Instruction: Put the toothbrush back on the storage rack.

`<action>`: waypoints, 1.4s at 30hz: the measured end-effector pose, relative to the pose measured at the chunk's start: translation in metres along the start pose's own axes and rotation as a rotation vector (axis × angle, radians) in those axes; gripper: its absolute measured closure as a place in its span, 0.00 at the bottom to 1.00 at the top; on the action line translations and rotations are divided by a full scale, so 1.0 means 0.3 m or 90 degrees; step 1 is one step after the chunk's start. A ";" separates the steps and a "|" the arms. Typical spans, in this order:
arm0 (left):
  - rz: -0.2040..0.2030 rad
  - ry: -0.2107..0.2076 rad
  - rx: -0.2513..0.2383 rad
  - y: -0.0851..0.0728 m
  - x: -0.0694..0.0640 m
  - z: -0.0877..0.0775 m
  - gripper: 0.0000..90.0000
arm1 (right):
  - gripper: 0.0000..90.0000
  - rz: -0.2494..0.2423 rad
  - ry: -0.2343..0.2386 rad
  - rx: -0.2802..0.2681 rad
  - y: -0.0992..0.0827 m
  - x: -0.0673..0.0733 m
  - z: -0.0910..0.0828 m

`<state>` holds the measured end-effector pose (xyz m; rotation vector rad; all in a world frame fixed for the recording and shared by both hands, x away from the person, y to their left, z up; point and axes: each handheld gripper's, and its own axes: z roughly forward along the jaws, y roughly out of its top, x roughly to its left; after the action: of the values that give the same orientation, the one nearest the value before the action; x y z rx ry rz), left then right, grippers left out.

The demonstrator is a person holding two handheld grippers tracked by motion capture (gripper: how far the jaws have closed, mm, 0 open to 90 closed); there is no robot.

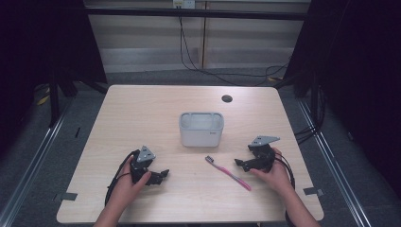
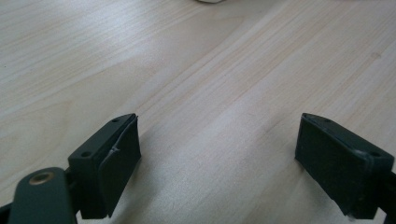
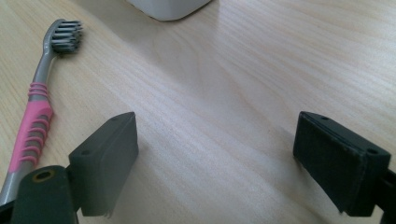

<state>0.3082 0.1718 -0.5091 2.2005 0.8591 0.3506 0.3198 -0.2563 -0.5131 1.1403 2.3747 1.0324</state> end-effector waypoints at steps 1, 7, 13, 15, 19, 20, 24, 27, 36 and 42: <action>0.001 -0.001 0.000 0.000 0.001 0.000 0.15 | 0.15 0.000 0.000 0.000 0.000 0.000 0.000; 0.001 -0.002 0.000 0.000 0.001 0.000 0.15 | 0.15 0.014 -0.010 0.006 0.004 0.008 0.001; 0.001 -0.002 0.000 0.000 0.001 0.000 0.15 | 0.20 0.020 -0.015 0.062 0.037 0.015 -0.004; 0.001 -0.001 0.000 0.000 0.001 0.000 0.15 | 0.23 0.020 -0.009 0.085 0.048 0.015 -0.012; 0.001 0.001 0.000 -0.001 0.000 -0.001 0.15 | 0.30 0.025 0.030 0.128 0.069 0.023 -0.028; 0.001 0.001 0.000 -0.001 0.000 -0.001 0.15 | 0.34 0.025 0.034 0.141 0.088 0.032 -0.039; 0.001 0.002 -0.001 -0.001 -0.001 -0.002 0.15 | 0.41 0.011 0.034 0.173 0.132 0.054 -0.049; 0.000 0.001 -0.001 -0.001 -0.001 -0.002 0.15 | 0.45 0.005 0.043 0.186 0.157 0.071 -0.046; -0.001 0.000 -0.001 -0.002 -0.002 -0.002 0.15 | 0.51 -0.050 0.072 0.236 0.226 0.140 -0.023; -0.001 0.000 -0.001 -0.002 -0.002 -0.002 0.15 | 0.52 -0.056 0.085 0.242 0.257 0.157 -0.017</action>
<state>0.3071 0.1720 -0.5092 2.1984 0.8594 0.3502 0.3294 -0.1897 -0.4527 1.1010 2.7835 0.6617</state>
